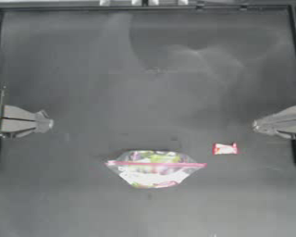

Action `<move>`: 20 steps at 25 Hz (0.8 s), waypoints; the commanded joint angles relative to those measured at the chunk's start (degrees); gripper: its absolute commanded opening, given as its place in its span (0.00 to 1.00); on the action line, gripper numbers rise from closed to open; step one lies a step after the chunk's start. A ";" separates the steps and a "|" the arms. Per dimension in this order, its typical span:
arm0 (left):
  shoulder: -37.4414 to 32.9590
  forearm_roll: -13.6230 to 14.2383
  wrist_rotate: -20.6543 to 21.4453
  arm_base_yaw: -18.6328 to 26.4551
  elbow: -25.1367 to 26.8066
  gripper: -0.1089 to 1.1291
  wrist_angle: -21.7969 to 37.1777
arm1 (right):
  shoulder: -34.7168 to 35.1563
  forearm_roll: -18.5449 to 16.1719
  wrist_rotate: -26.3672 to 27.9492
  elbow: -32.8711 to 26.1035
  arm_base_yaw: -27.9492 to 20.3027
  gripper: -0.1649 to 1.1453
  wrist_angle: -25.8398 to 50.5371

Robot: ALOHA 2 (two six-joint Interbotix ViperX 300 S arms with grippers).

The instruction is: Put candy in bag

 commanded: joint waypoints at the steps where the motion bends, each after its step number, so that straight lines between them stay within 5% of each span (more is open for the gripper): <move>1: -0.62 0.00 0.44 -0.44 0.18 0.06 -0.62 | 0.00 0.26 0.70 0.35 0.09 0.08 -0.97; 6: -1.23 0.26 0.62 -0.53 0.35 0.14 -0.62 | 0.09 -0.44 1.67 0.62 0.26 0.20 -2.20; 12: -1.32 0.79 0.53 -0.62 0.88 0.22 -0.62 | 0.09 -1.67 1.85 0.09 0.26 0.21 -2.29; 15: -1.23 0.79 0.44 -1.05 0.97 0.46 -0.26 | 0.09 -1.76 1.58 0.18 0.35 0.34 -2.20; 18: -1.32 0.79 0.35 -1.41 0.97 0.81 -0.09 | 0.09 -3.25 1.76 0.26 0.35 0.56 -2.20; 20: -1.23 0.79 0.44 -1.41 0.97 0.95 0.35 | 0.09 -4.04 1.93 0.18 0.35 0.71 -2.29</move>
